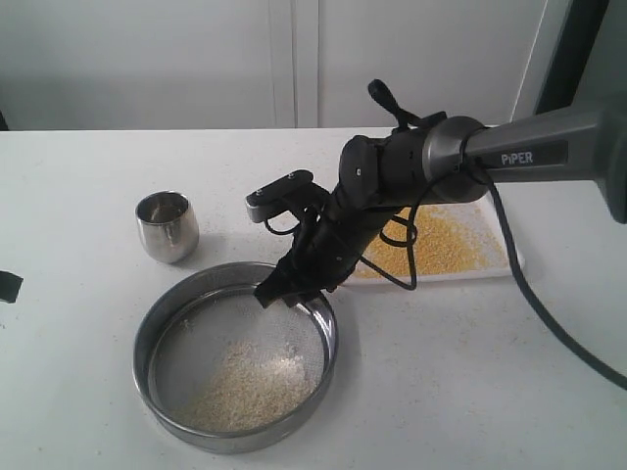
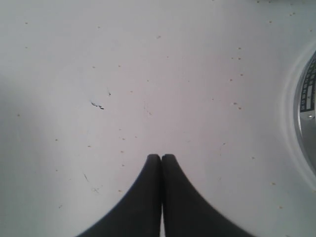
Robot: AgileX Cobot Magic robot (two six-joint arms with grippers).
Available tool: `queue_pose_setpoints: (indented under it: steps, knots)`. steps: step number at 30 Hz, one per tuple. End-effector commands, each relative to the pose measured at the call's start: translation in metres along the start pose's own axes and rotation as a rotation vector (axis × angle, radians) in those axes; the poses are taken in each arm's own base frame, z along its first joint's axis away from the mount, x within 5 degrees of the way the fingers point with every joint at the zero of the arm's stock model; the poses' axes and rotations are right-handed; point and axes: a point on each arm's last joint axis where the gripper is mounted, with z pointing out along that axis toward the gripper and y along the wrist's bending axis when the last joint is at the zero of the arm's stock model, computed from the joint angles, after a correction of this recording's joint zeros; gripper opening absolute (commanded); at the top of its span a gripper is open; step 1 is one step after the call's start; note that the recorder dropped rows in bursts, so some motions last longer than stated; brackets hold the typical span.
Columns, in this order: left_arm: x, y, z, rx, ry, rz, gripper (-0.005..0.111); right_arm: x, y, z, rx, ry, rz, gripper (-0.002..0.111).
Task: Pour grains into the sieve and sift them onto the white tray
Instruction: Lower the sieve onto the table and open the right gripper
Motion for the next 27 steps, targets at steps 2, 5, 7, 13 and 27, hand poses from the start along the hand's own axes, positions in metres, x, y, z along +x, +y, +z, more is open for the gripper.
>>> queue_pose_setpoints:
  steps: [2,5,7,13,27]
  knots:
    - [0.002,0.0,-0.001,0.001,0.004,-0.007,0.0,-0.006,0.001,-0.011,0.007,-0.038,-0.008,0.041]
    - [0.002,0.0,-0.001,0.001,0.004,-0.007,0.0,-0.008,0.001,-0.014,0.007,-0.045,-0.009,0.041]
    - [0.002,0.0,-0.001,0.001,0.004,-0.007,0.0,-0.007,0.002,-0.015,0.002,-0.035,-0.01,0.041]
    - [0.002,0.0,-0.001,0.001,0.004,-0.007,0.0,-0.007,0.005,-0.024,-0.011,-0.02,-0.014,0.041]
    - [0.002,0.0,-0.001,0.001,0.004,-0.007,0.0,0.012,-0.007,-0.065,-0.016,0.187,-0.002,0.0]
